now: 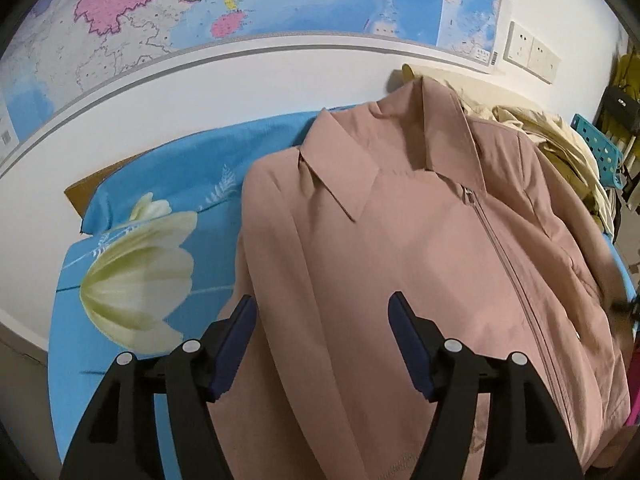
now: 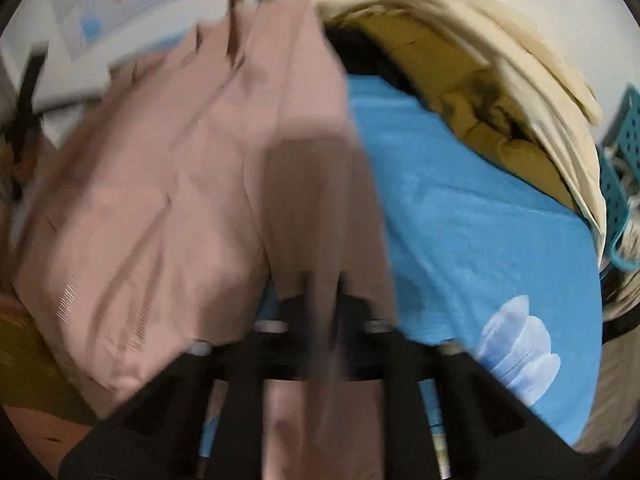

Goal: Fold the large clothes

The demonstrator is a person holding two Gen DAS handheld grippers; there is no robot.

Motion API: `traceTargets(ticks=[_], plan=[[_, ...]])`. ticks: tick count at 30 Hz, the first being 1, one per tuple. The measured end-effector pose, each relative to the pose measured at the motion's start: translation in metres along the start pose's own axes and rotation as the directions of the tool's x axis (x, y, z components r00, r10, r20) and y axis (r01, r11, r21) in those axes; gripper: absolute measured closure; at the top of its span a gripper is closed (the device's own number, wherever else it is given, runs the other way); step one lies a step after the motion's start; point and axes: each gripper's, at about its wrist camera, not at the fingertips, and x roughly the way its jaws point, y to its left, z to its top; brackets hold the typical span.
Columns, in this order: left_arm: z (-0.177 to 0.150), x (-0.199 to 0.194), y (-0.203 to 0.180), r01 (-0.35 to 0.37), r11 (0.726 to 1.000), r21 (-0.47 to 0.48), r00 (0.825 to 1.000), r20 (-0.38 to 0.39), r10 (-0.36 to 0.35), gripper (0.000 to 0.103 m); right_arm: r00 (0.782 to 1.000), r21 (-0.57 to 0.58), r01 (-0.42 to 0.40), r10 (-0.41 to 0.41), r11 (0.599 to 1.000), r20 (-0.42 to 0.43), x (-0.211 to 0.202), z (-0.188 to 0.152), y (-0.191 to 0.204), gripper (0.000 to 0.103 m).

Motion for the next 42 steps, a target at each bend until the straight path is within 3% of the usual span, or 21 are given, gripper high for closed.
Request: traceTargets(ticks=[5,7,9,11,13,15,20,22,25,26,27,29,33,35,38,39,40,42], plan=[[-0.007,-0.016,0.004,-0.026,1.0,0.006,0.999,0.034,0.026,0.037,0.978,0.136,-0.021,-0.008,0.99,0.207,-0.07,0.046,-0.058,0.101],[-0.009,-0.02,0.007,-0.046,0.999,-0.002,0.998,0.038,0.046,0.037,0.967,0.2,0.012,-0.062,0.98,0.246,-0.073,0.061,-0.079,0.101],[-0.014,-0.021,0.012,-0.067,0.998,-0.007,0.997,0.031,0.067,0.037,0.97,0.229,0.042,-0.095,0.972,0.225,-0.062,0.066,-0.099,0.1],[-0.02,-0.022,0.015,-0.07,0.998,-0.009,0.997,0.015,0.07,0.037,0.985,0.256,0.076,-0.112,0.964,0.131,-0.026,0.067,-0.11,0.1],[-0.028,-0.027,0.019,-0.079,0.997,-0.007,0.997,0.004,0.079,0.036,0.983,0.28,0.146,-0.171,0.949,0.068,-0.003,0.061,-0.113,0.087],[-0.037,-0.034,0.019,-0.067,0.998,0.001,0.998,-0.003,0.067,0.029,0.988,0.287,0.116,-0.141,0.951,0.068,0.005,0.054,-0.109,0.05],[-0.068,-0.048,0.0,-0.037,0.996,0.086,0.999,-0.027,0.039,0.024,0.971,0.237,0.105,-0.151,0.966,0.184,-0.018,0.033,-0.074,0.026],[-0.079,-0.044,-0.008,-0.035,0.993,0.114,0.998,-0.05,0.041,0.024,0.971,0.228,0.091,-0.138,0.969,0.195,-0.019,0.027,-0.068,0.025],[-0.092,-0.031,-0.01,-0.042,0.991,0.125,0.992,-0.11,0.056,0.065,0.975,0.241,0.064,-0.111,0.969,0.19,-0.017,0.017,-0.066,0.025],[-0.092,-0.029,-0.005,-0.056,0.993,0.104,0.991,-0.119,0.068,0.095,0.977,0.242,0.052,-0.099,0.969,0.187,-0.015,0.015,-0.067,0.025],[-0.09,-0.03,0.004,-0.059,0.996,0.062,0.991,-0.119,0.066,0.1,0.979,0.242,0.045,-0.091,0.969,0.184,-0.013,0.015,-0.068,0.025],[-0.08,-0.044,0.032,-0.061,0.997,-0.041,0.996,-0.073,0.058,0.101,0.98,0.241,0.039,-0.085,0.97,0.181,-0.013,0.012,-0.072,0.025],[-0.054,-0.077,0.097,-0.146,0.966,-0.214,0.989,-0.009,0.148,0.101,0.978,0.238,0.034,-0.082,0.971,0.194,-0.019,0.006,-0.073,0.026],[-0.048,-0.075,0.121,-0.274,0.927,-0.254,0.961,-0.048,0.271,0.098,0.976,0.242,0.031,-0.082,0.97,0.204,-0.024,0.001,-0.074,0.025],[-0.05,-0.046,0.135,-0.455,0.861,-0.228,0.889,-0.168,0.425,0.075,0.977,0.232,0.023,-0.072,0.972,0.203,-0.027,-0.006,-0.072,0.025],[-0.052,-0.039,0.135,-0.478,0.85,-0.224,0.877,-0.187,0.443,0.068,0.978,0.226,0.025,-0.071,0.974,0.197,-0.027,-0.008,-0.07,0.025],[-0.054,-0.034,0.134,-0.482,0.846,-0.229,0.874,-0.193,0.446,0.068,0.98,0.214,0.028,-0.069,0.976,0.187,-0.026,-0.011,-0.067,0.025],[-0.056,-0.035,0.134,-0.449,0.843,-0.295,0.893,-0.179,0.413,0.055,0.983,0.189,0.042,-0.075,0.981,0.167,-0.025,-0.017,-0.06,0.018]])
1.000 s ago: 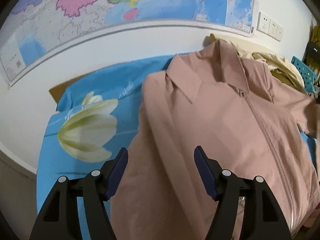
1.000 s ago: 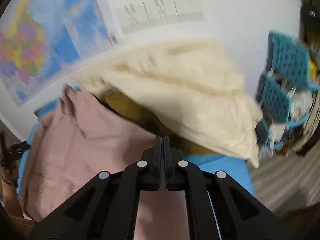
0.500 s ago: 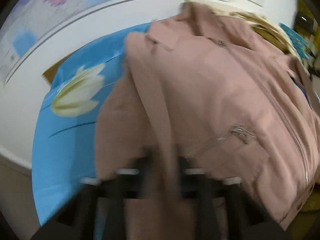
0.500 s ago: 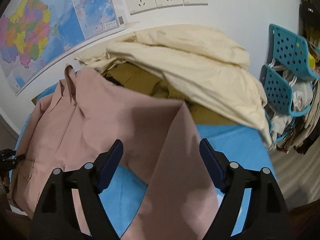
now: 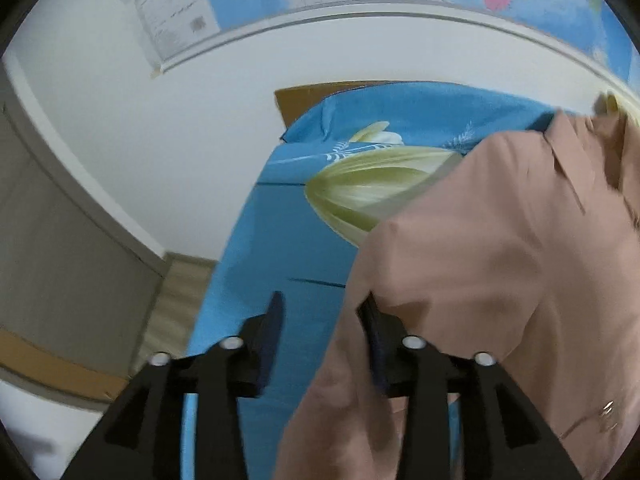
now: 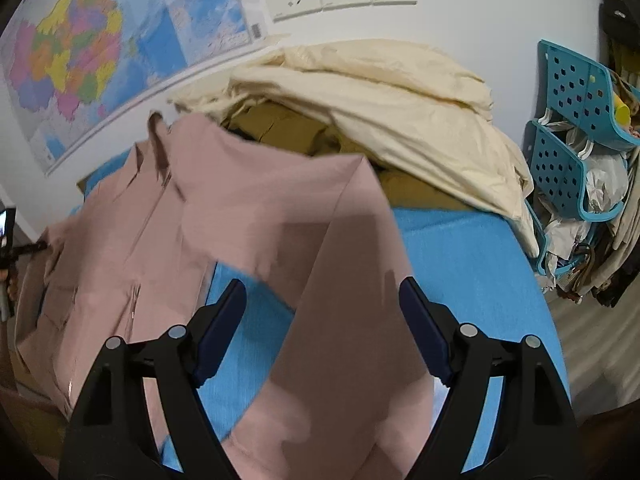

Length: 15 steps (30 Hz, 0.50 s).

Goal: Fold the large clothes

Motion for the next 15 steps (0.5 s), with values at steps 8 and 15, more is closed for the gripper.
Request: traceTargets(ticks=[8,15], plan=[[0.0,-0.061,-0.022,0.209,0.977,0.042,0.957,0.195,-0.214,0.04,0.98,-0.178,0.146,-0.166,0.973,-0.107,0.037,-0.021,0.027,0.027],[-0.013,-0.097,-0.071,0.266,0.943,0.203,0.926,0.22,-0.308,0.038,0.994,-0.05,-0.026,0.02,0.998,-0.109,0.027,-0.007,0.008,0.1]])
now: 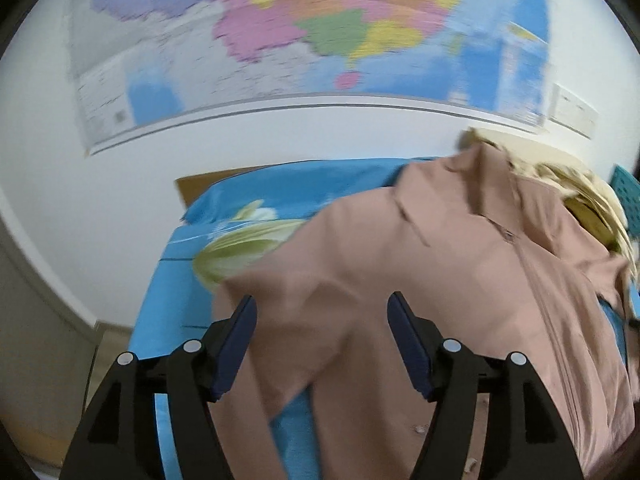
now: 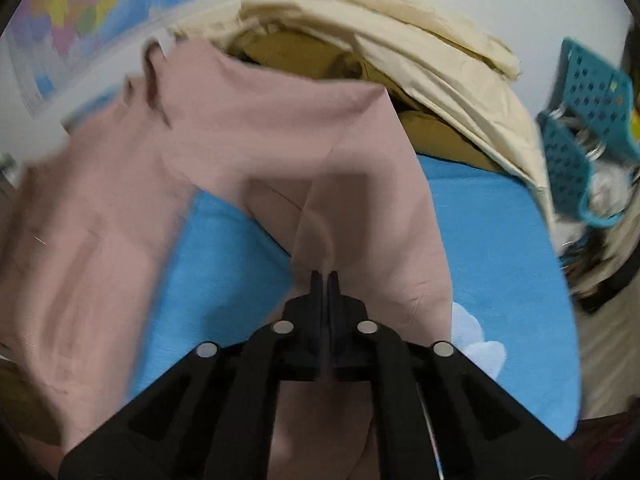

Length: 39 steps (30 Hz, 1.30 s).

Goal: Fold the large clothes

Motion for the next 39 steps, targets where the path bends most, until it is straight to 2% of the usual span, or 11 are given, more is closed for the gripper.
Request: traceTargets(ticks=[2,5,11,15,21,25,29,31,34,35,39], plan=[[0.0,-0.003,-0.009,0.023,0.999,0.026,1.0,0.011,-0.023,0.038,0.991,0.04,-0.131,0.13,0.991,0.042,-0.022,0.01,-0.003,0.101],[0.0,0.0,-0.015,0.072,0.997,0.039,0.997,0.009,-0.072,0.038,0.946,0.044,-0.308,0.301,0.95,0.124,-0.059,0.033,0.004,0.101],[-0.001,-0.002,-0.036,0.182,0.982,0.056,0.983,0.008,-0.183,0.038,0.809,-0.095,-0.547,0.555,0.831,0.196,-0.109,0.088,0.057,0.101],[-0.001,-0.004,-0.045,0.281,0.958,0.055,0.959,0.002,-0.282,0.038,0.696,-0.201,-0.672,0.701,0.713,0.155,-0.114,0.128,0.113,0.101],[-0.001,-0.012,-0.044,0.426,0.905,0.013,0.904,0.02,-0.426,0.037,0.63,-0.227,-0.755,0.777,0.615,0.011,-0.049,0.171,0.203,0.101],[0.0,-0.015,-0.036,0.449,0.893,-0.003,0.893,0.03,-0.449,0.033,0.612,-0.176,-0.785,0.789,0.594,-0.062,0.007,0.191,0.245,0.101],[0.001,0.0,-0.041,0.442,0.897,0.005,0.897,-0.008,-0.442,0.022,0.637,-0.147,-0.771,0.758,0.62,-0.14,0.064,0.197,0.277,0.101],[0.0,0.017,-0.049,0.463,0.886,0.02,0.885,-0.054,-0.462,0.021,0.663,-0.132,-0.748,0.725,0.65,-0.186,0.095,0.197,0.289,0.101],[-0.002,0.053,-0.066,0.458,0.889,0.013,0.879,-0.157,-0.45,0.019,0.691,-0.078,-0.715,0.686,0.694,-0.231,0.13,0.194,0.29,0.083],[-0.003,0.063,-0.072,0.462,0.887,0.01,0.872,-0.186,-0.452,0.019,0.701,-0.075,-0.705,0.678,0.705,-0.223,0.133,0.195,0.286,0.067],[-0.008,0.104,-0.096,0.408,0.911,0.058,0.876,-0.307,-0.373,0.019,0.717,-0.104,-0.697,0.686,0.71,-0.123,0.106,0.197,0.245,0.063]])
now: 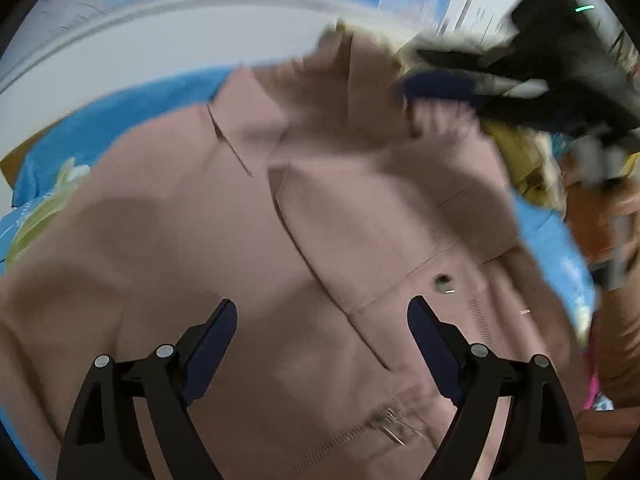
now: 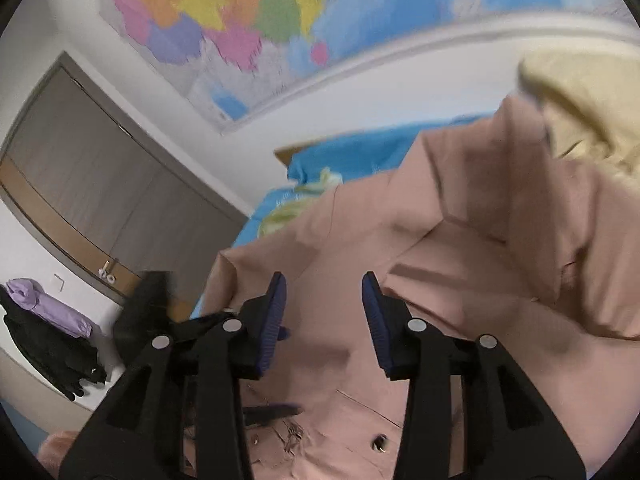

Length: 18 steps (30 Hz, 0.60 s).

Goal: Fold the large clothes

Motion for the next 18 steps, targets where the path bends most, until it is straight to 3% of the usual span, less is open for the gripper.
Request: traceTargets(ticks=[2,4,6,8,10,11,12,17,18], plan=[[0.004,0.013,-0.001,-0.001,1.0,0.011,1.0,-0.03,0.001,0.019,0.997,-0.037,0.051,-0.049,0.998,0.06,-0.032,-0.007,-0.004,0.06],[0.008,0.021,-0.003,-0.007,1.0,0.016,0.999,-0.046,0.008,0.019,0.974,-0.048,0.184,-0.176,0.982,0.14,-0.07,-0.022,-0.018,0.047],[0.011,0.028,-0.008,0.008,0.999,0.039,0.998,-0.059,-0.005,0.02,0.954,-0.009,0.256,-0.252,0.967,0.16,-0.094,-0.039,-0.039,0.044],[0.013,0.034,-0.016,-0.025,0.996,0.08,0.998,-0.059,0.03,0.025,0.942,0.058,0.298,-0.303,0.953,0.144,-0.108,-0.055,-0.065,0.043],[0.013,0.035,-0.026,-0.044,0.99,0.133,0.998,-0.041,0.05,0.045,0.931,0.138,0.331,-0.347,0.933,0.115,-0.112,-0.072,-0.096,0.043],[0.014,0.034,-0.031,-0.047,0.986,0.16,0.998,-0.033,0.053,0.076,0.931,0.164,0.333,-0.352,0.928,0.099,-0.109,-0.077,-0.108,0.043],[0.015,0.035,-0.031,-0.071,0.984,0.16,0.996,-0.035,0.078,0.099,0.932,0.192,0.333,-0.353,0.923,0.083,-0.104,-0.084,-0.12,0.043],[0.026,0.018,-0.016,-0.155,0.976,0.15,0.988,0.011,0.155,0.102,0.97,0.232,0.224,-0.239,0.947,0.039,-0.074,-0.092,-0.144,0.044],[0.03,0.012,-0.012,-0.175,0.974,0.145,0.985,0.021,0.174,0.102,0.975,0.225,0.207,-0.221,0.952,0.038,-0.071,-0.091,-0.143,0.053]])
